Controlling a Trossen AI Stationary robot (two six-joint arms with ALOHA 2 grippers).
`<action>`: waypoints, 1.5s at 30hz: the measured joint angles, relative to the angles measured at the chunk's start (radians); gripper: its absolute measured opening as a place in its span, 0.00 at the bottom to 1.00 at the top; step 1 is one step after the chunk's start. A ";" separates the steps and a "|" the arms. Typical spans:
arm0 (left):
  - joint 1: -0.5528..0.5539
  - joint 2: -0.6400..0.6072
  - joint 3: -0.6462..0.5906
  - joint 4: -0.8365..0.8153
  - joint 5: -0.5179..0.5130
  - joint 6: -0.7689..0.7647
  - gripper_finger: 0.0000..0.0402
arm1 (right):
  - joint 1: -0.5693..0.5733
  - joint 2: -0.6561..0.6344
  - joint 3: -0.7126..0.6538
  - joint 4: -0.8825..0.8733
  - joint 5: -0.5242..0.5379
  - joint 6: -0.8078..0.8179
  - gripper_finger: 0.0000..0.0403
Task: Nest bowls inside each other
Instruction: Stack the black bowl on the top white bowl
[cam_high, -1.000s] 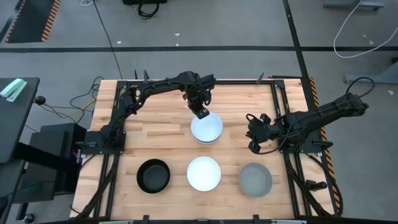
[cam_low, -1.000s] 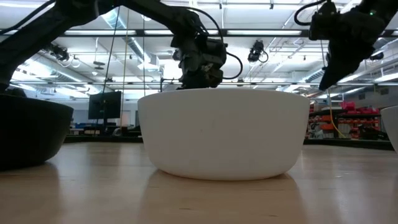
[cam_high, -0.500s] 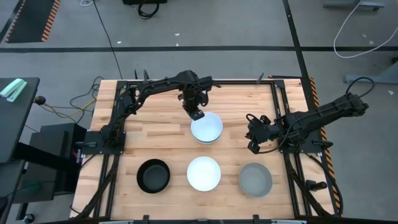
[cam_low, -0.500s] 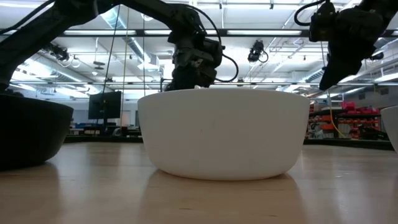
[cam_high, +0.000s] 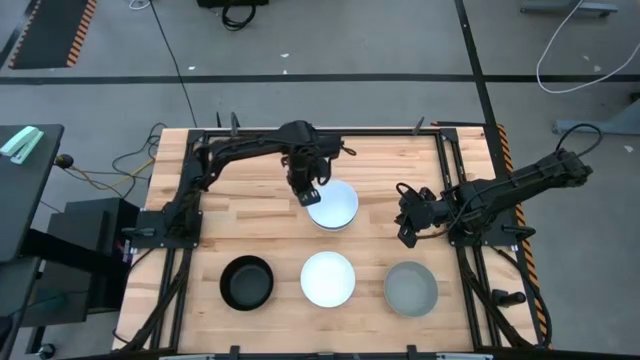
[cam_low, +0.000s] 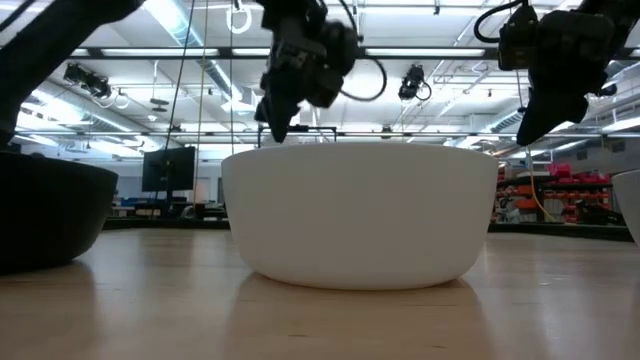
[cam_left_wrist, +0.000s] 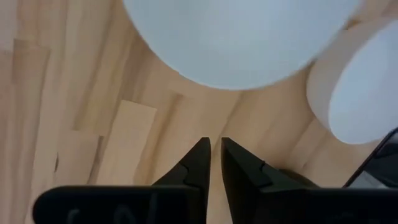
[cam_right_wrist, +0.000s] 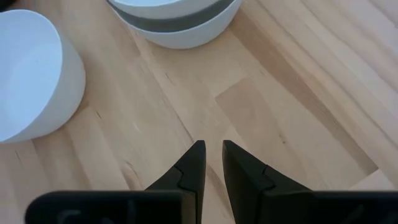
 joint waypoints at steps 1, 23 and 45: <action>-0.014 -0.014 0.000 -0.003 -0.011 -0.006 0.11 | 0.004 0.000 0.000 0.000 0.000 0.000 0.15; -0.451 -0.286 0.000 -0.043 -0.359 -0.393 0.10 | 0.076 0.000 0.000 0.000 0.000 0.027 0.15; -0.631 -0.289 -0.401 -0.044 -0.443 -0.682 0.09 | 0.076 0.000 0.000 0.000 0.001 -0.025 0.15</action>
